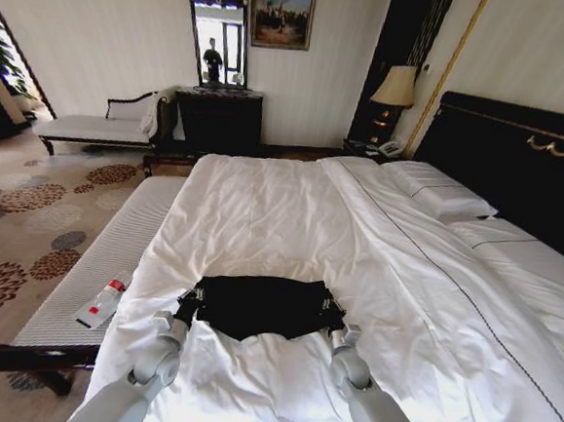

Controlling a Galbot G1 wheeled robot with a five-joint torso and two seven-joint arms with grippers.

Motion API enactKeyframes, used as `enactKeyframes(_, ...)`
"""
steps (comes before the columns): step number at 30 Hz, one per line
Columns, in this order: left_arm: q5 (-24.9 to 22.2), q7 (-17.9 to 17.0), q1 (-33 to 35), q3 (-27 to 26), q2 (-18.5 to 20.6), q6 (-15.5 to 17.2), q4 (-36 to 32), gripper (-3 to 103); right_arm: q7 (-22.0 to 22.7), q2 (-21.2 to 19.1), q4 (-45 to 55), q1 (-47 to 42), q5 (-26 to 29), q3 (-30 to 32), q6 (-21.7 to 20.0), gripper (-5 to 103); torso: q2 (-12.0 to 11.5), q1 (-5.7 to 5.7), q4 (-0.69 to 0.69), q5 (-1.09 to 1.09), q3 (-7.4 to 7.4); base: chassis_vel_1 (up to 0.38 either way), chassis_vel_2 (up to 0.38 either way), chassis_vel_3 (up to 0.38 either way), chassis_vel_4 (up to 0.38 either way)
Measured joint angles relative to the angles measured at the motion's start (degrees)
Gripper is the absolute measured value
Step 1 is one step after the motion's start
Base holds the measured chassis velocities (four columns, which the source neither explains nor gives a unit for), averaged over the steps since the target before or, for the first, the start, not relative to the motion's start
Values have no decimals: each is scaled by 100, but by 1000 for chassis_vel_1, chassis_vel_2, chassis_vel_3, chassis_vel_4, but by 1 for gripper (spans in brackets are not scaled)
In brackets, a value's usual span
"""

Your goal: Fold the clothes on the bed.

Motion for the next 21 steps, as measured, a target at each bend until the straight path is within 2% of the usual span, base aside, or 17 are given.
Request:
enactKeyframes(7, -32, 109, 293, -341, -27, -74, 24, 1, -20, -49, 66, -191, -56, 106, 93, 1, -1, 0, 2, -1, 1, 0, 0, 0, 0)
enactKeyframes(10, -9, 108, 319, -333, -39, -81, -19, 1, -20, -52, 119, -234, -78, 123, 110, 1, -1, 0, 2, 1, 1, 0, 0, 0, 0)
enactKeyframes(21, 521, 112, 463, -7, -162, -167, 1, 1, -3, -10, 121, -483, -391, 178, 268, 1, -1, 1, 1, 0, 1, 0, 0, 0, 0)
